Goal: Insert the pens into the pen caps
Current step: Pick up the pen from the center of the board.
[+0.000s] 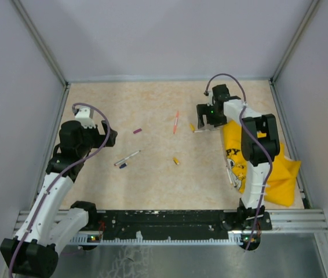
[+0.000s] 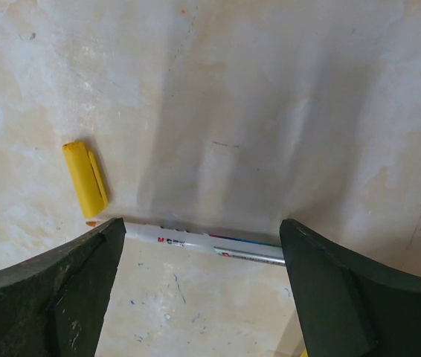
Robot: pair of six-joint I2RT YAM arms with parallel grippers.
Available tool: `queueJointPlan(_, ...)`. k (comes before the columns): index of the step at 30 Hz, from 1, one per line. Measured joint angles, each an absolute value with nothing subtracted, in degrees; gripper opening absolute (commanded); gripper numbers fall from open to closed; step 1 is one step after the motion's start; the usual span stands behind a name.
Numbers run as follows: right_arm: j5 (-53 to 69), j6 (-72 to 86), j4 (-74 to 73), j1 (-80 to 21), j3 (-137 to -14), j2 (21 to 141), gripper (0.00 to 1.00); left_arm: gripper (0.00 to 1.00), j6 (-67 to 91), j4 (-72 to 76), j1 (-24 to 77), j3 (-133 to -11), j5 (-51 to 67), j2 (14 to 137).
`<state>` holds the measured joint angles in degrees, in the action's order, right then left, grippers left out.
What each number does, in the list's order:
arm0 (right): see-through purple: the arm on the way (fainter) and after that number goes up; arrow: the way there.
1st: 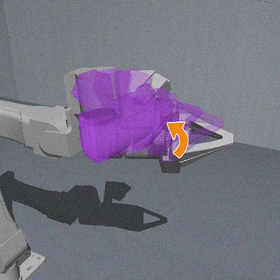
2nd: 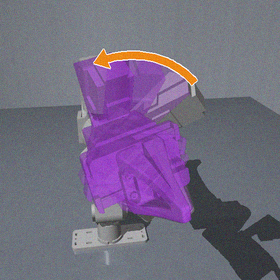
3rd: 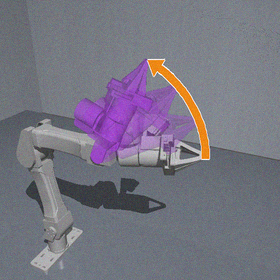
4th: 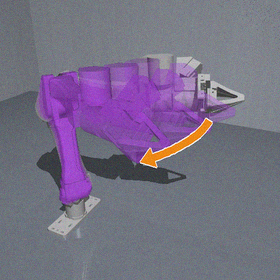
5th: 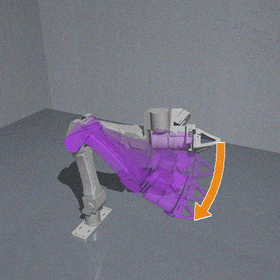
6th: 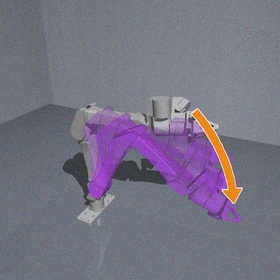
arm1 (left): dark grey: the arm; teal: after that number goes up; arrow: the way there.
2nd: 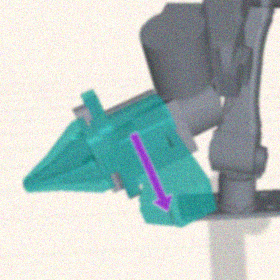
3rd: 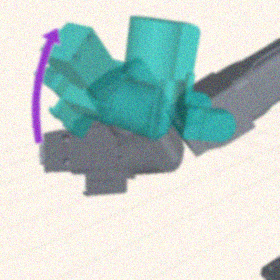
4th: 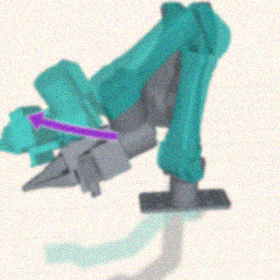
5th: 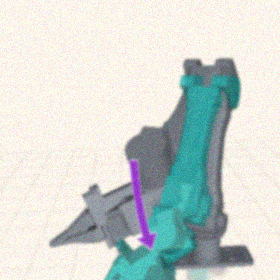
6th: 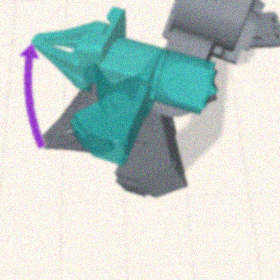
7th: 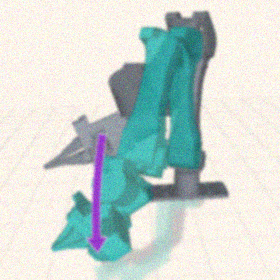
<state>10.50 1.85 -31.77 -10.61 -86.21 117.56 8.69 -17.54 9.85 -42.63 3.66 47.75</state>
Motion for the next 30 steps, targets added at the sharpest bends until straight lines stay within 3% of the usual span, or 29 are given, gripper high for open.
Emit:
queueJointPlan(20,11.51,4.27,-28.67,-10.74,-74.19,109.32,0.86,1.00,8.67,-17.54,9.85,-42.63,4.19,48.03)
queueJointPlan(30,6.52,2.15,-29.76,-16.53,-69.82,106.10,0.85,1.00,8.67,-17.52,9.85,-42.63,4.62,48.38)
